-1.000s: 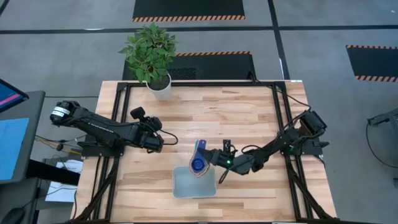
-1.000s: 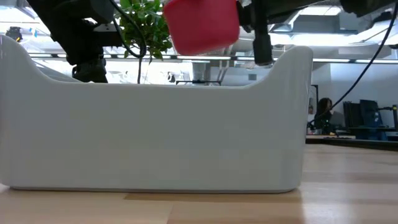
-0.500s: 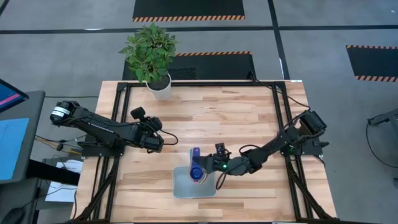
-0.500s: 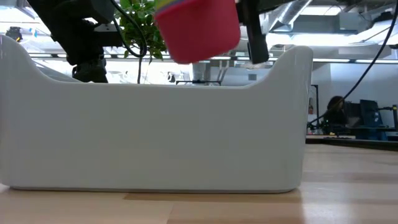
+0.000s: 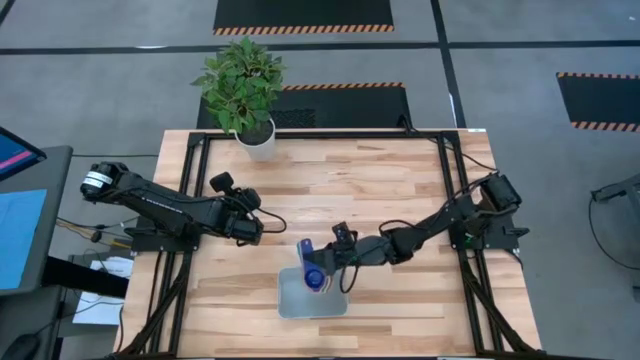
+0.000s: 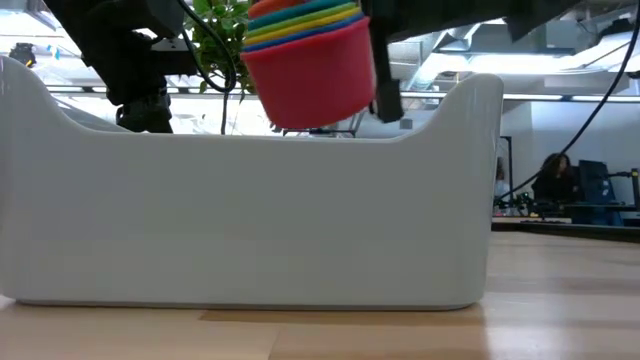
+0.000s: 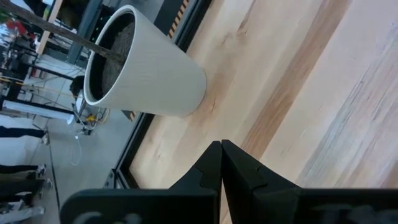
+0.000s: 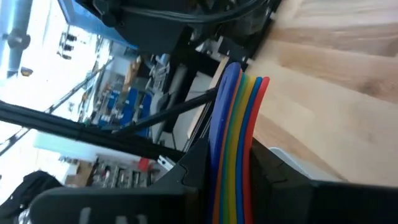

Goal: Nest measuring cups in basket
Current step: Put the stacked measuring cups into the gray bin

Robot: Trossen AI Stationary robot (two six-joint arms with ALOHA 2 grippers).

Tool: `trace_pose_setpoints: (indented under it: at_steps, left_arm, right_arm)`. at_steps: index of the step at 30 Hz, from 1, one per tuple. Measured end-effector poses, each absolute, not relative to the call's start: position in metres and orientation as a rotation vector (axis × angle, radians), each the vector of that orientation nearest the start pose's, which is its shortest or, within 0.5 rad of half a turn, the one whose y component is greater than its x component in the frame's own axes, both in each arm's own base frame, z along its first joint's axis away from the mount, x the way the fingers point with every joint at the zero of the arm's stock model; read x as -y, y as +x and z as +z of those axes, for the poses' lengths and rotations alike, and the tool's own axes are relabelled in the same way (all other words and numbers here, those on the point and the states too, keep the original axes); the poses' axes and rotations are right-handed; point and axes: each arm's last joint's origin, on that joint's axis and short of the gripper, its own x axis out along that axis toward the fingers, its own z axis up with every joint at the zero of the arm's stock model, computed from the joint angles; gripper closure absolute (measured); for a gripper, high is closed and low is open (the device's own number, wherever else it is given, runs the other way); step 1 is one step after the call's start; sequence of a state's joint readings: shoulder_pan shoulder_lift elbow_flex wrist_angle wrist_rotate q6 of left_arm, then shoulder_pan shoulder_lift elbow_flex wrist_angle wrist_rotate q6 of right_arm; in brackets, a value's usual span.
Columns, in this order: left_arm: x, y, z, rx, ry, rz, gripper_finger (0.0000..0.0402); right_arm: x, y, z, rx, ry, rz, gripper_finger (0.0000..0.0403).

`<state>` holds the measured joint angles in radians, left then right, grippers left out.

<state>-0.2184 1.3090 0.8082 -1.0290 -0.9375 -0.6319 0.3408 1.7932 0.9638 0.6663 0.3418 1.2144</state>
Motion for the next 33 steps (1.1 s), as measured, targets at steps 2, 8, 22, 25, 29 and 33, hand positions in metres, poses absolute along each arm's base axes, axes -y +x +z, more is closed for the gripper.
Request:
trace_pose_setpoints:
  at_steps: [2, 8, 22, 25, 29, 33]
  left_arm:
    - [0.02, 0.199, 0.209, -1.029, 0.326, 0.918, 0.0401]
    - [0.021, 0.199, 0.208, -1.037, 0.311, 0.907, 0.0402]
    - [0.021, 0.2, 0.208, -1.047, 0.29, 0.891, 0.0401]
    - [0.021, 0.2, 0.208, -1.046, 0.289, 0.891, 0.0401]
    - [0.021, 0.2, 0.208, -1.046, 0.287, 0.89, 0.0402]
    - [0.022, 0.201, 0.207, -1.048, 0.271, 0.878, 0.0401]
  right_arm:
    - [-0.115, 0.367, 0.2, -0.143, 1.166, -0.061, 0.0325]
    - [-0.112, 0.383, 0.175, -0.13, 1.257, 0.097, 0.0325]
    - [-0.109, 0.388, 0.169, -0.109, 1.253, 0.238, 0.0325]
    - [-0.107, 0.388, 0.162, -0.169, 1.26, 0.211, 0.0325]
    - [-0.105, 0.388, 0.154, -0.244, 1.254, 0.179, 0.0325]
    - [-0.104, 0.389, 0.154, -0.258, 1.254, 0.2, 0.0325]
